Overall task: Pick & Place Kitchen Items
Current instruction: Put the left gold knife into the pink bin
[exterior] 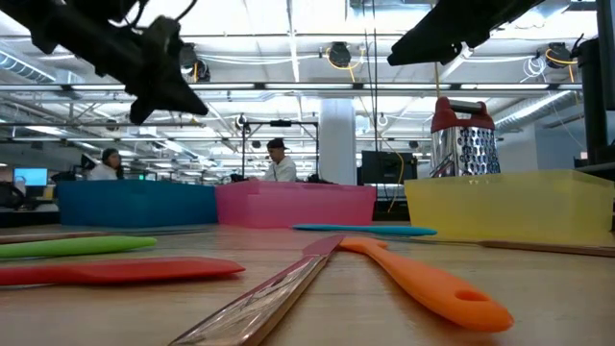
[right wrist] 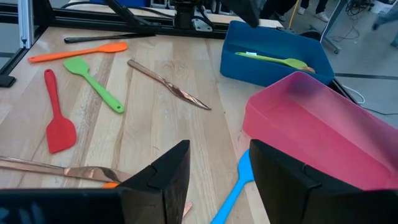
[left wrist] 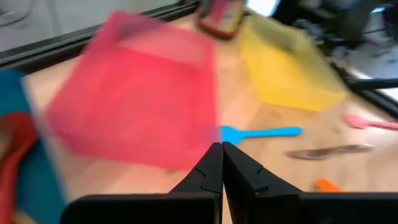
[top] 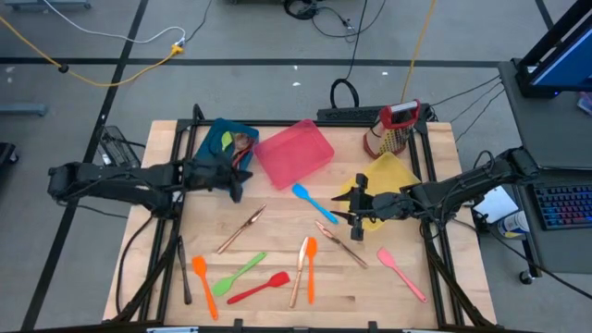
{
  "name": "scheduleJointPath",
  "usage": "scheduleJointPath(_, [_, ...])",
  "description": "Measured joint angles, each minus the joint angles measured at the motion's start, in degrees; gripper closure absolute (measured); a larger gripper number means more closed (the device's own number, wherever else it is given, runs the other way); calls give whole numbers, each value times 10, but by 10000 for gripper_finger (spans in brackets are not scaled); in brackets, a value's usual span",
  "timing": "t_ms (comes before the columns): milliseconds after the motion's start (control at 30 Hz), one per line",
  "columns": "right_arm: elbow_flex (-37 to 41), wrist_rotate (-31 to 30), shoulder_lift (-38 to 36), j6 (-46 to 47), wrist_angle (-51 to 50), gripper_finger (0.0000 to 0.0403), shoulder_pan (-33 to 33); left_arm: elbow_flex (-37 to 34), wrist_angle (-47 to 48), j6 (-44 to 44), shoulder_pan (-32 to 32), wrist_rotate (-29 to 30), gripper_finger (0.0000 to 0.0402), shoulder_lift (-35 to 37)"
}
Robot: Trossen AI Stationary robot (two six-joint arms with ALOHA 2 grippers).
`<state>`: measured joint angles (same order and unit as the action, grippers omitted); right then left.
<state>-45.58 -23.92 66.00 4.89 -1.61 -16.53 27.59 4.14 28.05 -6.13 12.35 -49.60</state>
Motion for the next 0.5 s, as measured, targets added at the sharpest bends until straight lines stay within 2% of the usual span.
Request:
scheduleJointPath(100, [0,0,0,0,0,243,0,0,-21,2,61,37,395,-8])
scheduleJointPath(300, [0,0,0,0,0,243,0,0,-130,-22,192,135,396,-54])
scheduleJointPath(500, [0,0,0,0,0,243,0,0,-249,-25,276,152,394,-126])
